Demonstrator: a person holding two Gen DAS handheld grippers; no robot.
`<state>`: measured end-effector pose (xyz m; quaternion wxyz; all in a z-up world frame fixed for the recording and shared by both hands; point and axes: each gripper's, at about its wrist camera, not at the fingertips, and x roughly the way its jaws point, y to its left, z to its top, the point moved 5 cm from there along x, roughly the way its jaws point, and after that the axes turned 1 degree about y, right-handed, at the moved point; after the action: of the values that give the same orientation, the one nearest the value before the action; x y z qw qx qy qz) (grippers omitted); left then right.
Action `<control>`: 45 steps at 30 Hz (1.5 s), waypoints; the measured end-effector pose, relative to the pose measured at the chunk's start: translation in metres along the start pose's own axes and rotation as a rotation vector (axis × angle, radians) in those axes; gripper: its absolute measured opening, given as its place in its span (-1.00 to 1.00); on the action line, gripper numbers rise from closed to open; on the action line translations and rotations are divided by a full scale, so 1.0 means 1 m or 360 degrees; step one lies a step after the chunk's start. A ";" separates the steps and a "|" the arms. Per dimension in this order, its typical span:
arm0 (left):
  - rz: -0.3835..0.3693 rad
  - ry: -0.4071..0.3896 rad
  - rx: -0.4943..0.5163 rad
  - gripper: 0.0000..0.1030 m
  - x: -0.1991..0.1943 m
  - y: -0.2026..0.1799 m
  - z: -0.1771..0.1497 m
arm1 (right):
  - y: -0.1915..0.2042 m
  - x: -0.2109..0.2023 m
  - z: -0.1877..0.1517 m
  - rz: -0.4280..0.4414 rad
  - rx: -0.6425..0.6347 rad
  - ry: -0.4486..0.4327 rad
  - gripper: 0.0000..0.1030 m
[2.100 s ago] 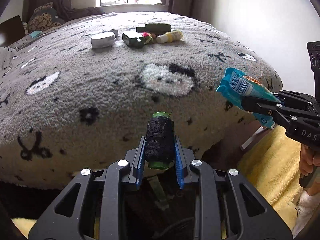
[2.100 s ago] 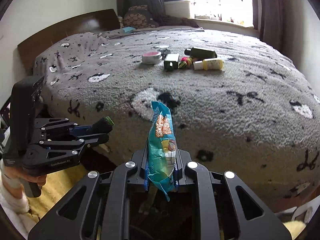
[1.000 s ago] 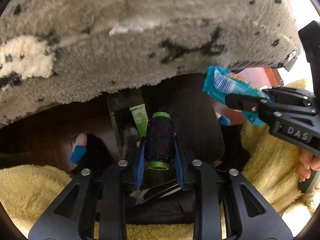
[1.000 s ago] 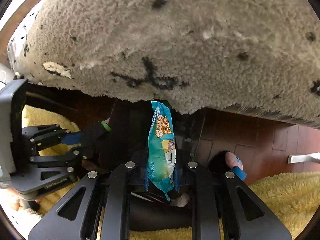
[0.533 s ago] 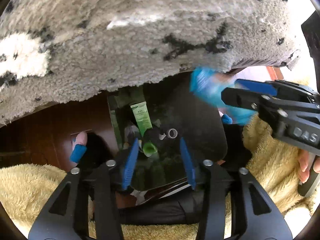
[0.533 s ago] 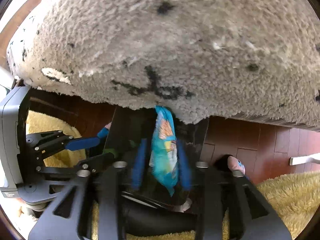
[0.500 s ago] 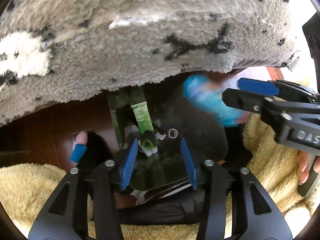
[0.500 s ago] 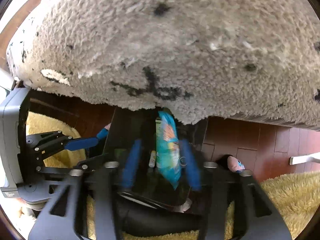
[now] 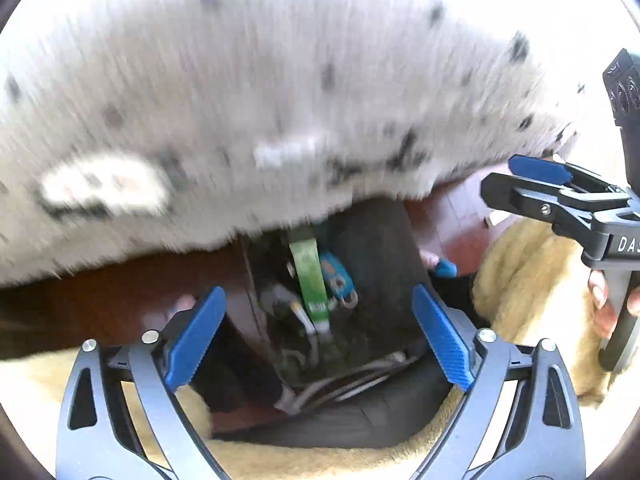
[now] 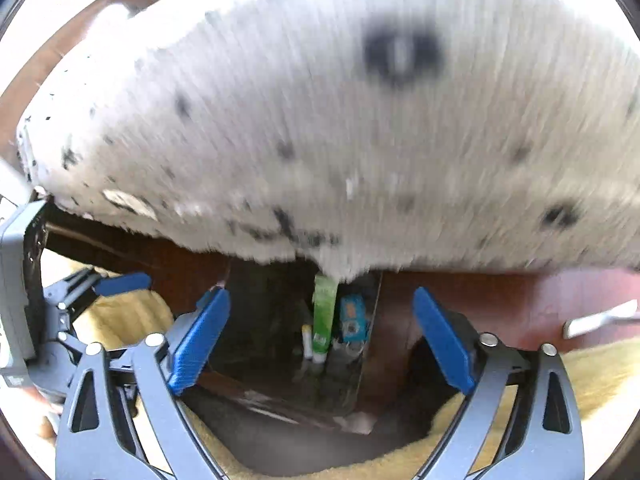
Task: Collect trash
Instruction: 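Lower both tools into bin and open them to drop spool and wipes, then close left tool on pink-lidded tin while right tool grasps yellow lotion bottle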
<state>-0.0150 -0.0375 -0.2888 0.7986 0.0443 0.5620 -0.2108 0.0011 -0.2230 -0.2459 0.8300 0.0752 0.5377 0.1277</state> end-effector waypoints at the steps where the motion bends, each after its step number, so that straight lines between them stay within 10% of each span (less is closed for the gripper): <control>1: 0.0004 -0.0052 0.0012 0.76 -0.013 0.002 0.008 | 0.001 -0.016 0.010 -0.0013 -0.0030 -0.0060 0.85; 10: 0.0136 -0.0338 0.0057 0.77 -0.088 0.021 0.094 | -0.006 -0.086 0.110 -0.0159 -0.0143 -0.0386 0.88; 22: 0.0274 -0.0358 -0.0076 0.77 -0.080 0.068 0.208 | -0.030 -0.033 0.227 -0.0310 -0.0090 -0.0373 0.88; 45: 0.0383 -0.0397 -0.0229 0.77 -0.041 0.112 0.310 | -0.031 0.026 0.301 -0.0352 -0.0126 -0.0330 0.66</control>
<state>0.2897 -0.0192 -0.1569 0.8827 0.0274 0.4628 -0.0769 0.2901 -0.2409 -0.1534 0.8923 -0.0045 0.4488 0.0482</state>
